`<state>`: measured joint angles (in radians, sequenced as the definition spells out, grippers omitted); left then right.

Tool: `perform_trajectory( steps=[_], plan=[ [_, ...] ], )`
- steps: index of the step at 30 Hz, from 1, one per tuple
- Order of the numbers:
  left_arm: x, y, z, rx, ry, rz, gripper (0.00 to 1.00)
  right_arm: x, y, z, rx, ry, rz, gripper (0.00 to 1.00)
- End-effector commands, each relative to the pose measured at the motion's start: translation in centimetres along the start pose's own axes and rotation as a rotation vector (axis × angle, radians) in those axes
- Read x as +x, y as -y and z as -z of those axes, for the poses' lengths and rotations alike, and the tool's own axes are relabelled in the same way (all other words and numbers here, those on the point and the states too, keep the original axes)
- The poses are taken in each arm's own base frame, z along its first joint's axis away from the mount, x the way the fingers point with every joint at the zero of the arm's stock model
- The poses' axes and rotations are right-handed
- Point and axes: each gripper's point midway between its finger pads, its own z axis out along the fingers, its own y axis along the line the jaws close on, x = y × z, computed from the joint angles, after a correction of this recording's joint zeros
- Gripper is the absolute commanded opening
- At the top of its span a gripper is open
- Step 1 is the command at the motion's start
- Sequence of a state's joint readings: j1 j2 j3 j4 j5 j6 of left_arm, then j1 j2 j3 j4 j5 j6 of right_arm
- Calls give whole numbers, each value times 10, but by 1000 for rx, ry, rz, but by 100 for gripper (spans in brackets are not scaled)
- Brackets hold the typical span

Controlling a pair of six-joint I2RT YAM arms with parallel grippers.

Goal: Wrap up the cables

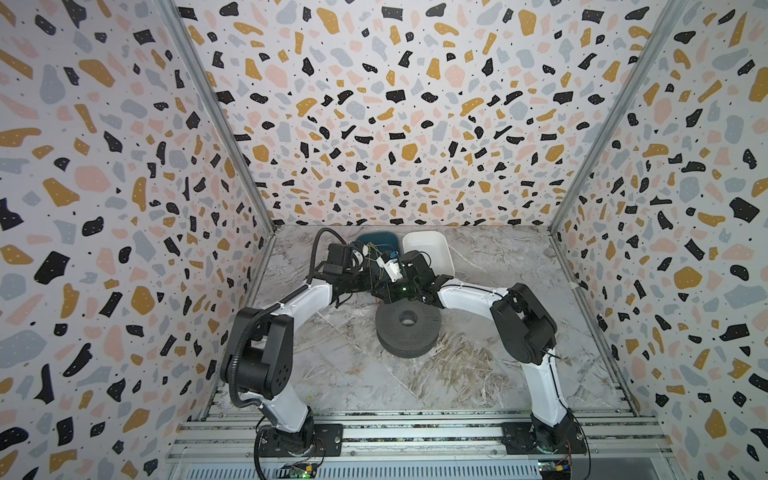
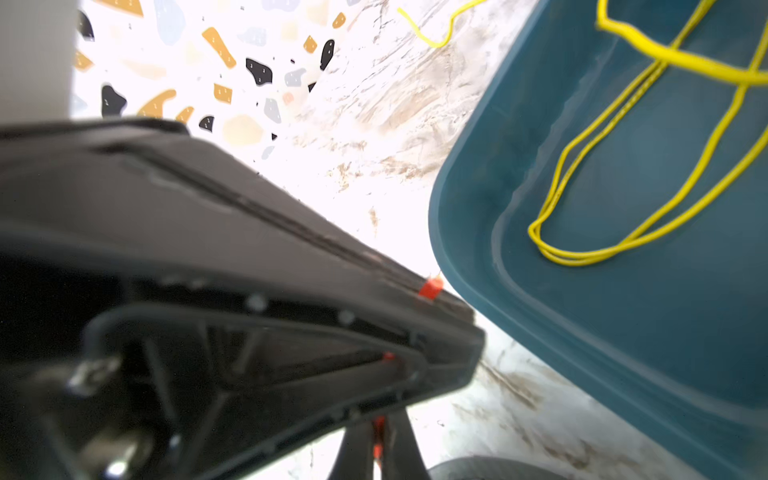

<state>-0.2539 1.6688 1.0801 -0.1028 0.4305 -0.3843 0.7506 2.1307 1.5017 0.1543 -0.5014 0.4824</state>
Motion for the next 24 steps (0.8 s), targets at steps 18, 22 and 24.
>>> perform_trajectory(
  steps=[18, 22, 24],
  plan=[
    [33, 5, 20, 9, -16, 53, 42, -29, 78, 78, 141, 157, -170, 0],
    [48, 8, 20, 11, -44, 50, 41, -26, 83, 93, 170, 166, -177, 0],
    [53, 9, 22, 9, -41, 53, 42, -22, 86, 102, 182, 169, -183, 0]
  ],
)
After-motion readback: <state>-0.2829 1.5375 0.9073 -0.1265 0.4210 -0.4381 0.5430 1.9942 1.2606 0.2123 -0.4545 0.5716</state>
